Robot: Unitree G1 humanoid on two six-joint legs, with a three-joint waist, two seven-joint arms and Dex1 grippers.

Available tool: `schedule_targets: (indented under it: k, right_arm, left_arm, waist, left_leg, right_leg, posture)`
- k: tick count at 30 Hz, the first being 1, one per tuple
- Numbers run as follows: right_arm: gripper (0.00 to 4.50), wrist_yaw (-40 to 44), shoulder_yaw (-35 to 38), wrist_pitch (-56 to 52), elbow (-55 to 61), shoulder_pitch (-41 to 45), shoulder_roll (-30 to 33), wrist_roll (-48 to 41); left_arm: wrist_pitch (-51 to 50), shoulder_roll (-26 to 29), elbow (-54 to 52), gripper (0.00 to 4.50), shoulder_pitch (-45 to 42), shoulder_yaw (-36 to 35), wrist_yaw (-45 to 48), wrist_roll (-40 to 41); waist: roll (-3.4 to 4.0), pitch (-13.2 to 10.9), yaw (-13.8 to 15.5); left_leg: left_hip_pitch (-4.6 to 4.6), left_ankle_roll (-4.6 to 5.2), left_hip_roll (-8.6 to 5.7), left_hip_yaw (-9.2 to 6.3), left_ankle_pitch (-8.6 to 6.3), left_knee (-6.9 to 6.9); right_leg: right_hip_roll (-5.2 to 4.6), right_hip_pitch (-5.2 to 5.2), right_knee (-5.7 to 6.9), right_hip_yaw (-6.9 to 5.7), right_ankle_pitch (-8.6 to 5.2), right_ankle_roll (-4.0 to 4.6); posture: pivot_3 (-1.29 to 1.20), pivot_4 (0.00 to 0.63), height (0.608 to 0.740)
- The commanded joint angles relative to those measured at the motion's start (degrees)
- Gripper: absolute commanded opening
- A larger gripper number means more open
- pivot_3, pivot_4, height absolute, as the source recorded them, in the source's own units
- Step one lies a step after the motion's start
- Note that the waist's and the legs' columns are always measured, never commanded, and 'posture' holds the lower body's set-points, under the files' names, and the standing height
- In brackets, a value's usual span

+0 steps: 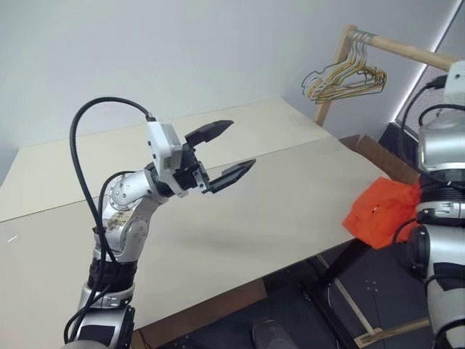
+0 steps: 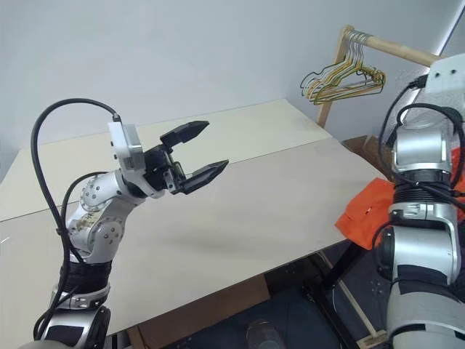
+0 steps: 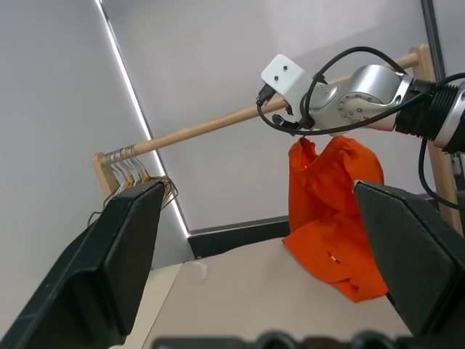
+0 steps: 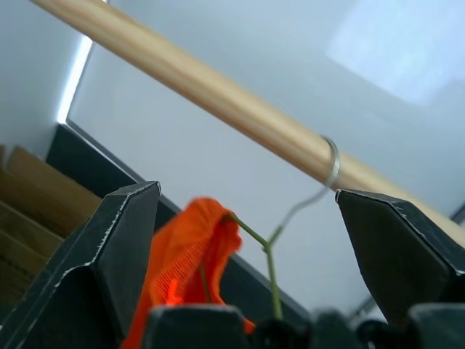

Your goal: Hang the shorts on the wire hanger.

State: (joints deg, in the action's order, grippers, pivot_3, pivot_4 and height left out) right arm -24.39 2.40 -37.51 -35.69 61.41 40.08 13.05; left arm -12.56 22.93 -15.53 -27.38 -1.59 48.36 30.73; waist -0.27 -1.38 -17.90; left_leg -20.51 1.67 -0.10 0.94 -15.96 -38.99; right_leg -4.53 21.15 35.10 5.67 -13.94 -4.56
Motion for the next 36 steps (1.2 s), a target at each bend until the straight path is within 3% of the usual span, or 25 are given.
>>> schedule_targets:
  k: [1, 6, 10, 18, 25, 31, 36]
  right_arm:
    - [4.48, 2.75, -2.64, 4.89, 3.0, 0.09, -0.51, 2.77]
    - [4.48, 12.03, -5.96, 11.27, 8.57, -2.01, -3.21, 2.27]
    - [4.48, 23.83, -4.87, 12.33, 15.64, -4.64, -6.0, -3.71]
    - [4.48, 51.46, -6.29, 10.07, 30.84, -16.11, -5.77, -15.65]
    - [4.48, 69.58, -8.33, 13.71, 35.43, -25.04, -0.41, -20.69]
    - [4.48, 78.25, -12.69, 16.39, 35.24, -29.5, 3.99, -18.23]
    - [4.48, 80.65, -14.06, 18.03, 32.97, -29.38, 4.53, -16.35]
  left_arm:
    - [-0.02, 2.0, -2.19, 4.5, 1.37, -2.47, -1.14, -0.24]
    - [-1.99, 6.41, -3.31, 4.5, 5.06, -5.07, -1.17, 0.67]
    - [-3.97, 10.18, -3.85, 4.5, 7.78, -6.93, -2.27, -0.59]
    - [-5.26, 15.18, -5.13, 4.5, 14.17, -9.06, -4.11, -3.44]
    - [-4.95, 14.95, -6.13, 4.5, 18.83, -8.81, -5.63, -5.32]
    - [-4.49, 15.22, -6.18, 4.5, 21.53, -7.36, -6.09, -8.39]
    - [-3.72, 14.87, -5.78, 4.5, 21.71, -6.96, -5.73, -9.46]
  waist:
    - [0.0, 0.0, 0.05]
    - [0.0, -0.01, 0.43]
    - [-0.02, -0.03, 2.01]
    - [-0.09, -0.07, 9.42]
    - [-0.13, -0.08, 15.79]
    - [-0.31, -0.2, 18.37]
    - [-0.5, -0.25, 18.82]
  left_leg:
    - [0.01, 0.0, 0.0, -0.01, 0.0, 0.0]
    - [0.04, 0.0, 0.02, -0.04, 0.0, 0.0]
    - [0.04, 0.0, 0.06, -0.09, 0.0, 0.01]
    - [-0.11, -0.01, 0.06, -0.34, 0.0, 0.01]
    - [-0.9, -0.19, 0.02, -0.29, 0.12, -0.07]
    - [-0.76, -0.25, -0.01, -0.14, 0.18, -0.08]
    - [-0.6, -0.22, 0.03, -0.08, 0.33, -0.08]
  right_leg:
    - [0.0, 0.0, 0.01, 0.0, 0.0, 0.0]
    - [0.01, 0.0, 0.04, -0.02, 0.02, 0.03]
    - [0.07, 0.05, 0.08, -0.05, 0.03, 0.04]
    - [0.03, 0.19, 0.1, -0.26, 0.05, 0.09]
    - [-0.02, 1.22, 0.65, -0.32, 0.12, 0.28]
    - [0.12, 1.21, 0.65, -0.33, 0.04, 0.5]
    - [0.21, 1.15, 0.79, -0.35, 0.1, 0.62]
  posture:
    - [-0.17, 0.0, 0.74]
    - [-0.12, 0.0, 0.74]
    - [-0.07, 0.0, 0.74]
    - [0.02, 0.0, 0.74]
    - [0.08, 0.0, 0.74]
    - [0.11, 0.0, 0.74]
    - [0.13, 0.0, 0.74]
